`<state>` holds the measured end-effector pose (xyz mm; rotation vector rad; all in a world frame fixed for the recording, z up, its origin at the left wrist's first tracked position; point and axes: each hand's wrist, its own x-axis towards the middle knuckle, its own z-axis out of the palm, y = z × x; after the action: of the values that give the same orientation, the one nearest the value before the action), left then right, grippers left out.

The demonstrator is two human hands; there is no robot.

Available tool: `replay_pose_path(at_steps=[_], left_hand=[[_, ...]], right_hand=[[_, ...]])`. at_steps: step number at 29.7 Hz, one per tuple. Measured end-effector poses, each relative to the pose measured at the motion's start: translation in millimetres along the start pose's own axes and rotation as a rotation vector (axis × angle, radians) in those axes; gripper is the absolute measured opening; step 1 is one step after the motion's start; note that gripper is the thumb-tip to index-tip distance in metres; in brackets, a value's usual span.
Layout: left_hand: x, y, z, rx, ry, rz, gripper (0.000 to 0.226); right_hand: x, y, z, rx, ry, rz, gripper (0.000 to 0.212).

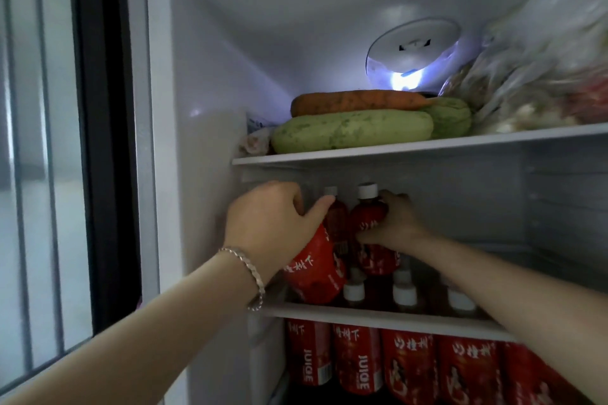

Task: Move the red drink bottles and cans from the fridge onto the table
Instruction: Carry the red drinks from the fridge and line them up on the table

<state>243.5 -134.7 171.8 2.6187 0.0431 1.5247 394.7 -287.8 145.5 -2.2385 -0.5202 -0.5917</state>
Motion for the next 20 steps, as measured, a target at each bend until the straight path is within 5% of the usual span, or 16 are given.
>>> replay_pose_path(at_steps=[4,9,14,20], left_hand=[[17.4,18.1,-16.2,0.044,-0.153,0.150,0.052],[10.2,22.0,-31.4,-0.119,-0.351,0.086,0.060],[-6.1,10.8,-37.1,-0.184,-0.342,0.015,0.070],[-15.7,-5.4,-47.0,-0.176,-0.310,0.032,0.035]], right_hand=[[-48.9,-15.2,-11.4,0.043,-0.005,-0.288,0.073],[-87.2,-40.1,-19.4,-0.018,0.039,-0.539,0.094],[-108.1,-66.2,-22.8,0.037,-0.055,-0.471,0.114],[-113.6,-80.5,-17.1,0.120,-0.078,-0.481,0.125]])
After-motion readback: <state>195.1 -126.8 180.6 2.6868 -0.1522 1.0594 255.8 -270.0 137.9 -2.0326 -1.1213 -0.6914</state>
